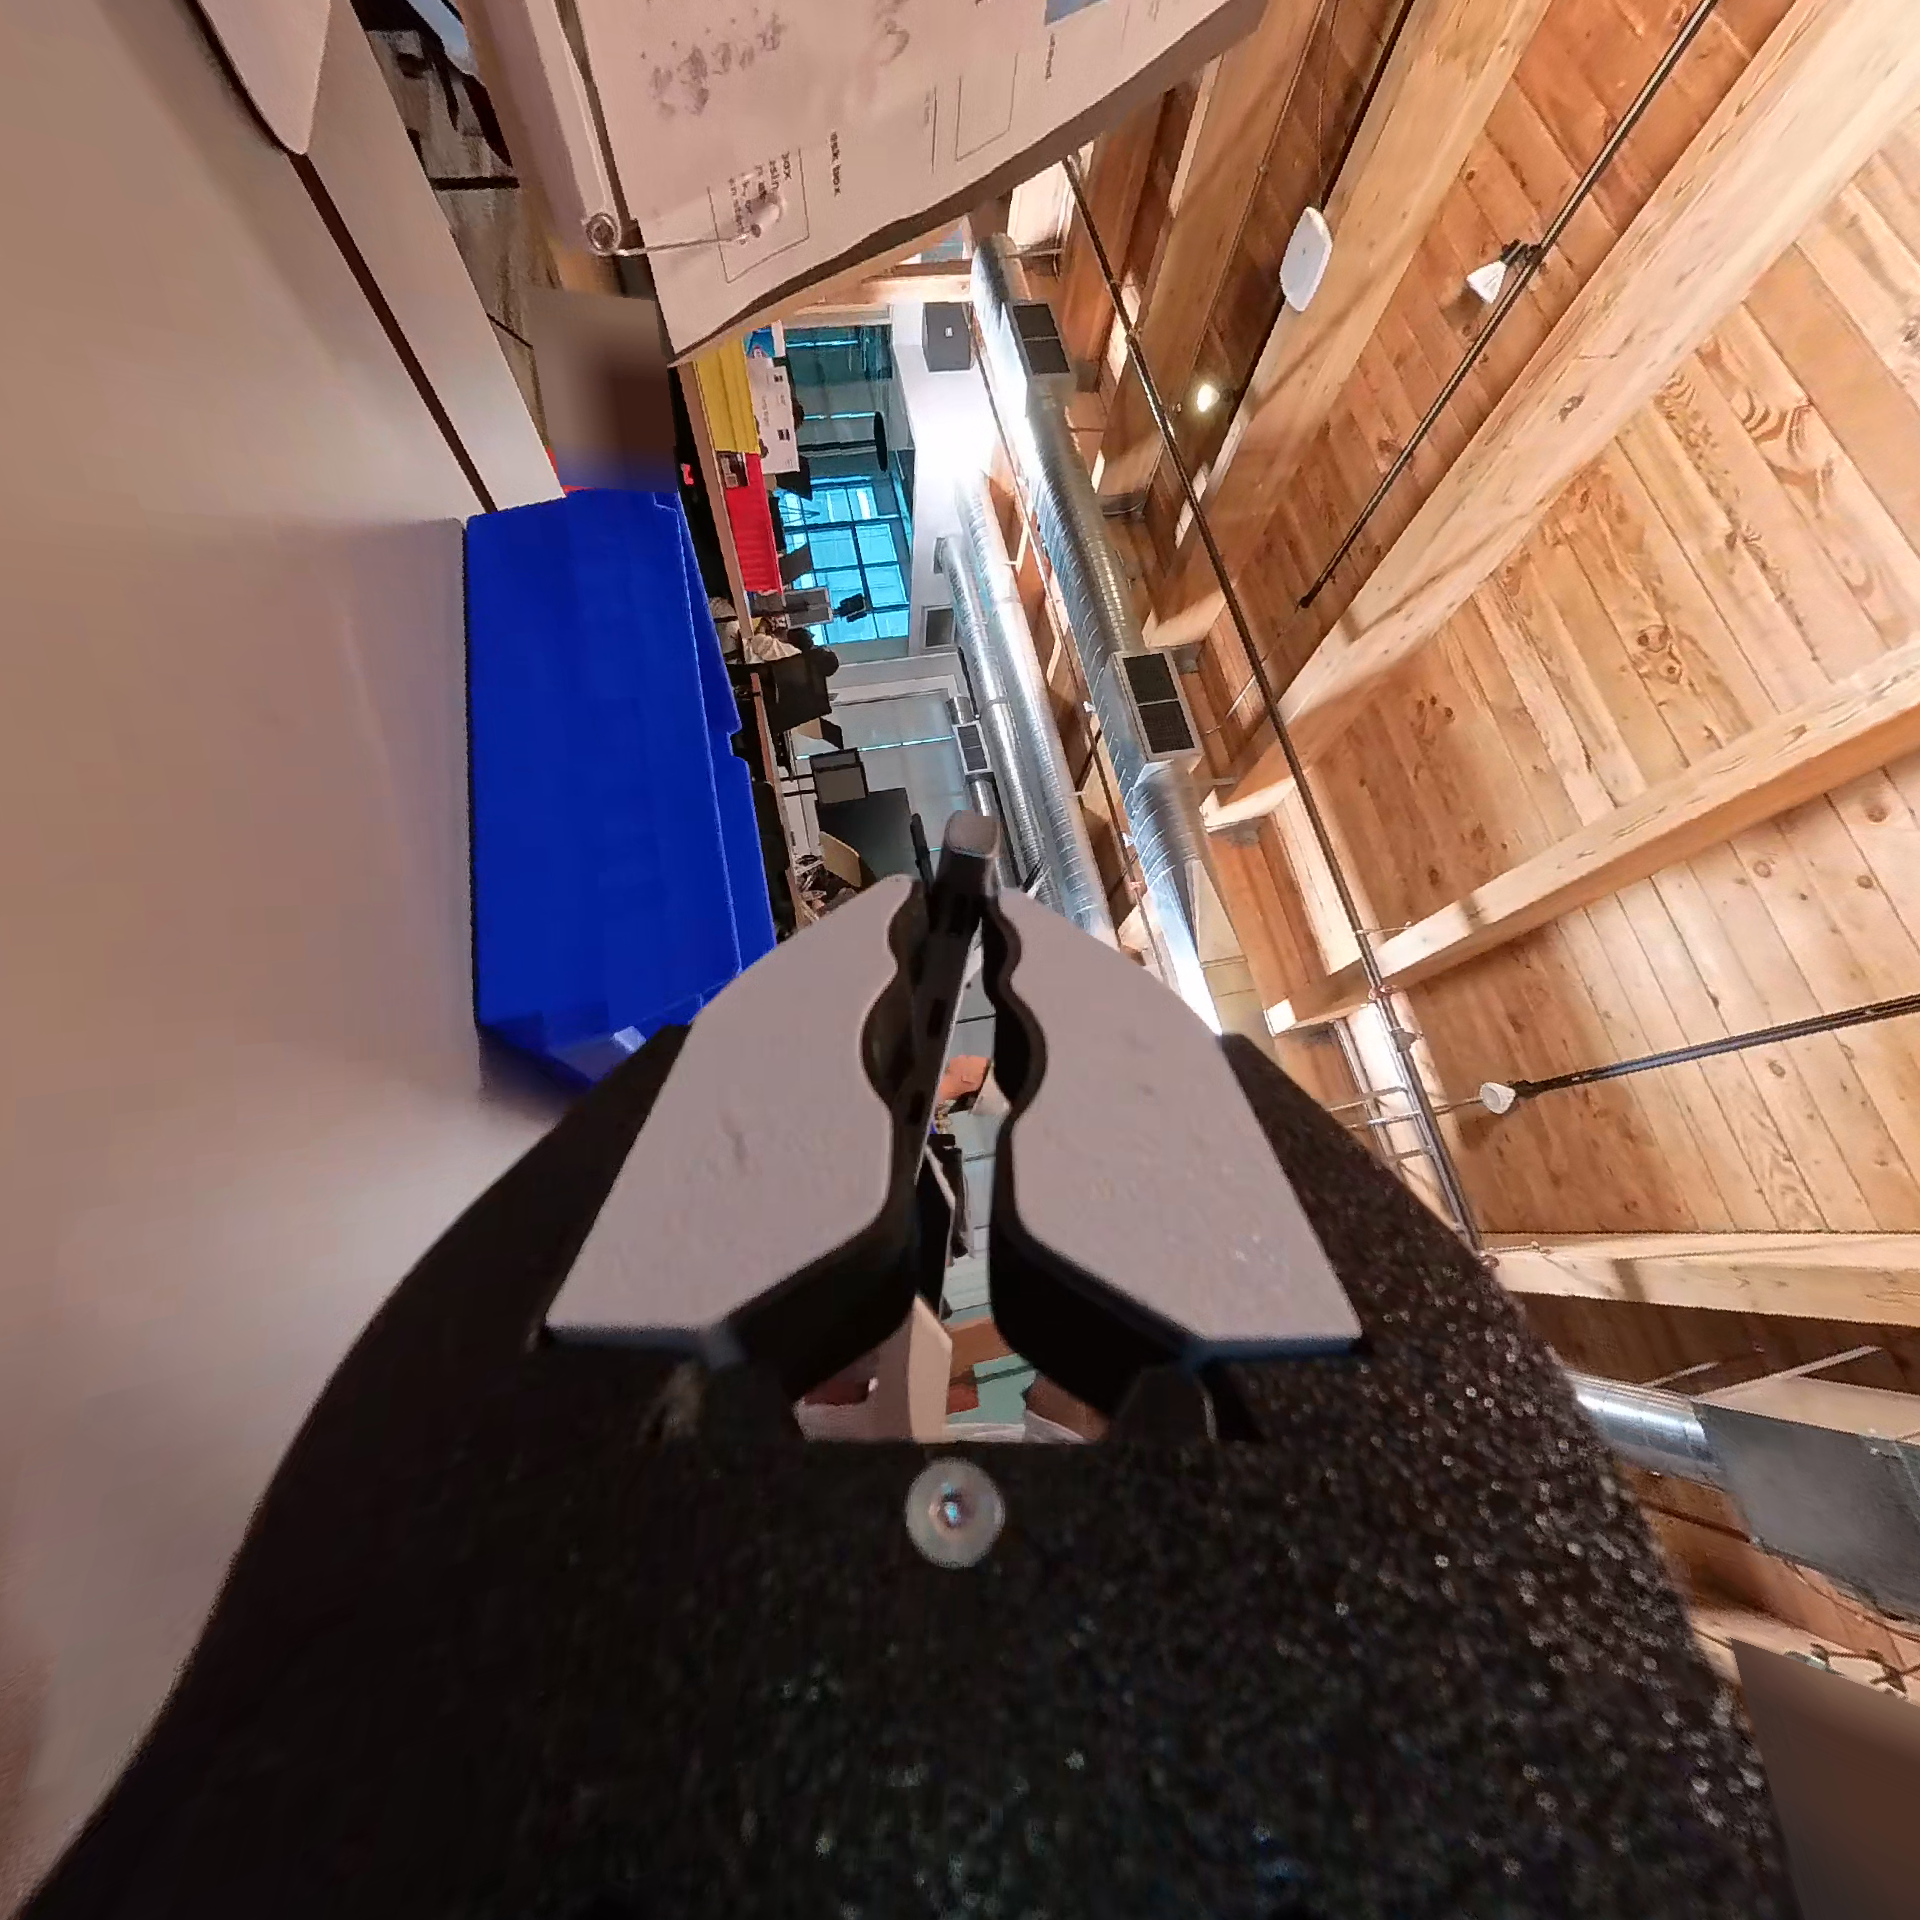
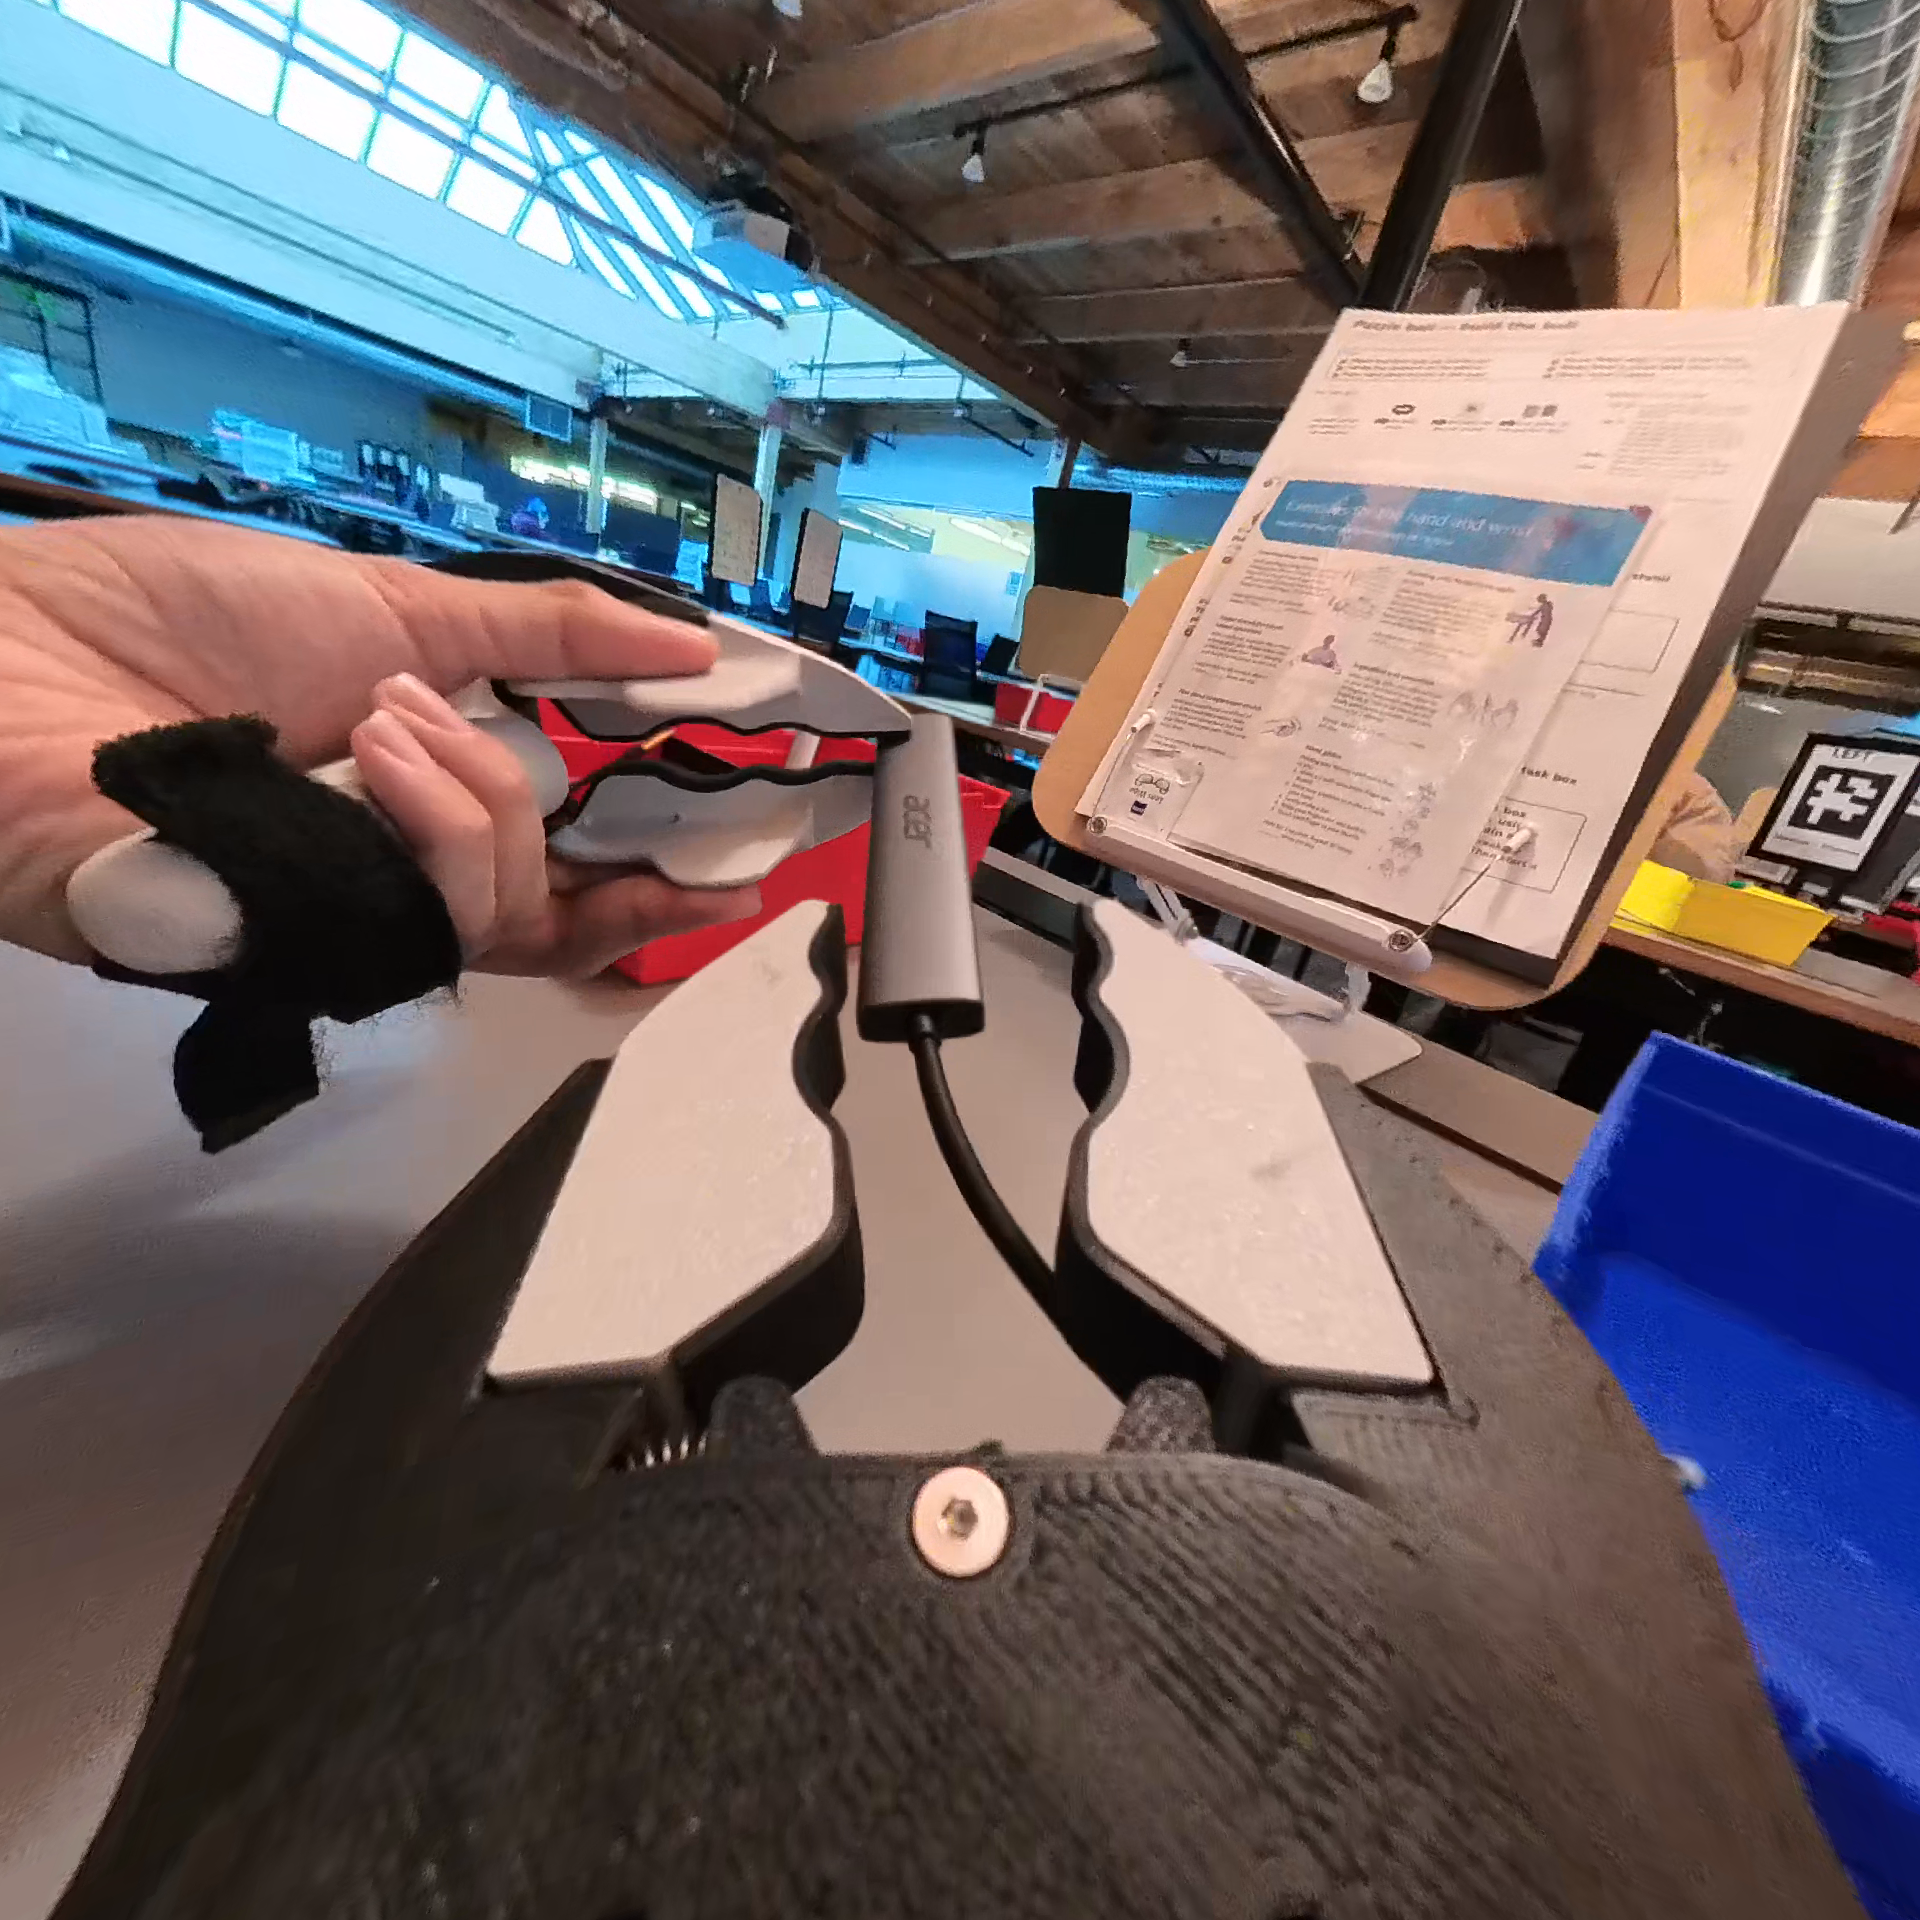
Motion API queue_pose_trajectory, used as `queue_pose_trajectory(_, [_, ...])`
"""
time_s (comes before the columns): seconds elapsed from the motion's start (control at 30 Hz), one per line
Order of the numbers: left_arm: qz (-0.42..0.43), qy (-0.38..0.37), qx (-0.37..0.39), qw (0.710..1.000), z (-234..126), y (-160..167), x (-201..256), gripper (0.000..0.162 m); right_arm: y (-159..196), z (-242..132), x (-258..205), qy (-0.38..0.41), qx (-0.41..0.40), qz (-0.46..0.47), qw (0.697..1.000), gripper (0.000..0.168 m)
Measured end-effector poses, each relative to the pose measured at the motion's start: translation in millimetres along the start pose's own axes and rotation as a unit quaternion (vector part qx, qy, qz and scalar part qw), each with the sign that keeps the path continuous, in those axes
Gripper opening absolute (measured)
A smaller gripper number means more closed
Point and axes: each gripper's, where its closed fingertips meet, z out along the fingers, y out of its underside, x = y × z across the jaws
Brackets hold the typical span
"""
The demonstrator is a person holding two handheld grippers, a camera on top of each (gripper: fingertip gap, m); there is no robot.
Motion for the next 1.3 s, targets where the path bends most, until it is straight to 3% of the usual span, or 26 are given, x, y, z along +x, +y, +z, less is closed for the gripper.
queue_pose_trajectory(0.17, [-0.009, -0.001, -0.003, 1.000, 0, 3, -1, 0.009, 11, 0, -3, -0.016, -0.014, -0.015, 1.000, 0.054])
queue_pose_trajectory(0.4, [-0.021, 0.003, -0.006, 1.000, 2, 9, 0, 0.009, 12, -2, -10, -0.021, 0.003, -0.069, 0.997, 0.025])
queue_pose_trajectory(0.5, [-0.011, 0.002, -0.009, 1.000, 3, 10, -3, 0.009, 14, -3, -11, -0.022, 0.000, -0.058, 0.998, 0.024])
queue_pose_trajectory(0.67, [0.137, -0.040, -0.062, 0.988, -5, 11, -16, 0.013, 15, -4, -10, -0.051, -0.013, 0.039, 0.998, 0.024])
queue_pose_trajectory(0.77, [0.259, -0.063, -0.115, 0.957, -16, 20, -21, 0.029, 15, -8, -5, -0.048, -0.005, 0.123, 0.991, 0.024])
queue_pose_trajectory(0.83, [0.293, -0.084, -0.154, 0.940, -22, 30, -26, 0.049, 19, -12, -4, -0.044, -0.006, 0.149, 0.988, 0.024])
queue_pose_trajectory(0.87, [0.300, -0.088, -0.176, 0.933, -24, 37, -29, 0.049, 20, -14, -5, -0.046, -0.007, 0.154, 0.987, 0.024])
queue_pose_trajectory(1.03, [0.217, -0.041, -0.266, 0.938, -19, 78, -26, 0.043, 21, -13, -12, -0.046, -0.020, 0.121, 0.991, 0.024])
queue_pose_trajectory(1.17, [0.173, -0.017, -0.268, 0.948, -8, 85, -23, 0.011, 20, -13, -14, -0.036, -0.017, 0.093, 0.995, 0.024])
queue_pose_trajectory(1.3, [0.123, -0.005, -0.269, 0.955, -4, 87, -25, 0.011, 21, -17, -10, -0.032, -0.023, 0.075, 0.996, 0.024])
